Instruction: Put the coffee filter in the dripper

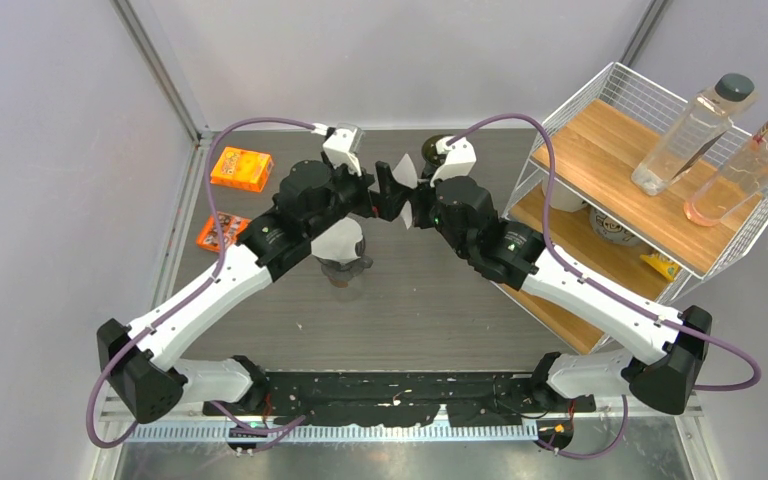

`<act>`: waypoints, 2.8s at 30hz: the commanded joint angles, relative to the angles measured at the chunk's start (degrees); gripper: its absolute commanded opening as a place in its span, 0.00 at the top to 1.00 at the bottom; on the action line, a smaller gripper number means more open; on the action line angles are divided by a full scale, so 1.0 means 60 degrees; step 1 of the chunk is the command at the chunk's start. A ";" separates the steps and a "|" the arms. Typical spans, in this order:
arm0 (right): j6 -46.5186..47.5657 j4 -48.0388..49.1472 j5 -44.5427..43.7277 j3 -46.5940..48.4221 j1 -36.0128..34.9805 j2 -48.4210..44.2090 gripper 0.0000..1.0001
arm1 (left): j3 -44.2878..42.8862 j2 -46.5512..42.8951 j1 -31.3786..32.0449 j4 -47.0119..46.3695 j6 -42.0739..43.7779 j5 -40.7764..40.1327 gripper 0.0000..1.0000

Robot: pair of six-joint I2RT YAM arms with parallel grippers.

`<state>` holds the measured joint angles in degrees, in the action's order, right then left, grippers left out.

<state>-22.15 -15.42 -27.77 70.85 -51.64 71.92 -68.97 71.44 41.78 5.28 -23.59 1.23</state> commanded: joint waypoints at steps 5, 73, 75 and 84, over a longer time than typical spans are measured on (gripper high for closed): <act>0.0115 0.0531 -0.0181 0.0103 -0.0051 -0.0331 0.95 | -0.0546 0.0111 0.0456 0.0752 0.0404 -0.2746 0.10; 0.0206 -0.1943 -0.0821 0.2491 0.0533 0.1854 0.95 | 0.0991 -0.2654 0.0284 -0.0013 0.1579 -0.2887 0.00; 0.0067 -0.2350 -0.0809 0.3264 0.0714 0.2472 0.95 | 0.1328 -0.3048 -0.0008 -0.0005 0.1440 -0.3104 0.00; -0.0586 -0.4275 -0.1146 0.6398 0.2054 0.4607 0.95 | 0.2572 -0.4012 -0.2073 0.0038 0.0301 -0.2751 0.00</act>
<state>-22.76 -35.64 -30.76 101.01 -42.09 96.60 -55.40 48.53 32.91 8.29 -18.37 -16.47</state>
